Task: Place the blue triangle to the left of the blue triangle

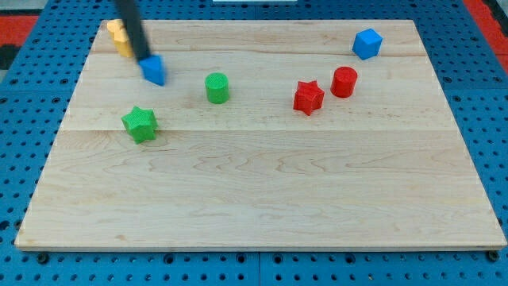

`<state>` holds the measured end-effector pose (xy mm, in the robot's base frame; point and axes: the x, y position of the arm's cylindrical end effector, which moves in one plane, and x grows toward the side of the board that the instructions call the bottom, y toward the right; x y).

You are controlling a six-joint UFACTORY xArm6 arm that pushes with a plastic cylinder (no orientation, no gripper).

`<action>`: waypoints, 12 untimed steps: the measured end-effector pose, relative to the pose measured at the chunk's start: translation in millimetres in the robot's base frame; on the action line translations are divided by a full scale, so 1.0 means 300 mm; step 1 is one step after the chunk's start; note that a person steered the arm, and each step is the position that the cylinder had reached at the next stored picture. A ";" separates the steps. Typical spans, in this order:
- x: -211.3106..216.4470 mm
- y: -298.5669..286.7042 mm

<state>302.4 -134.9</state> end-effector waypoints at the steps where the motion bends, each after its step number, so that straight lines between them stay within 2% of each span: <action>1: 0.031 0.099; 4: 0.206 -0.258; 5: 0.314 -0.072; 6: 0.310 0.119; 7: 0.117 0.153; 8: 0.121 0.112; 9: 0.308 0.102; 10: 0.230 0.003; 11: 0.024 0.063; 12: -0.019 0.118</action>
<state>296.7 -99.6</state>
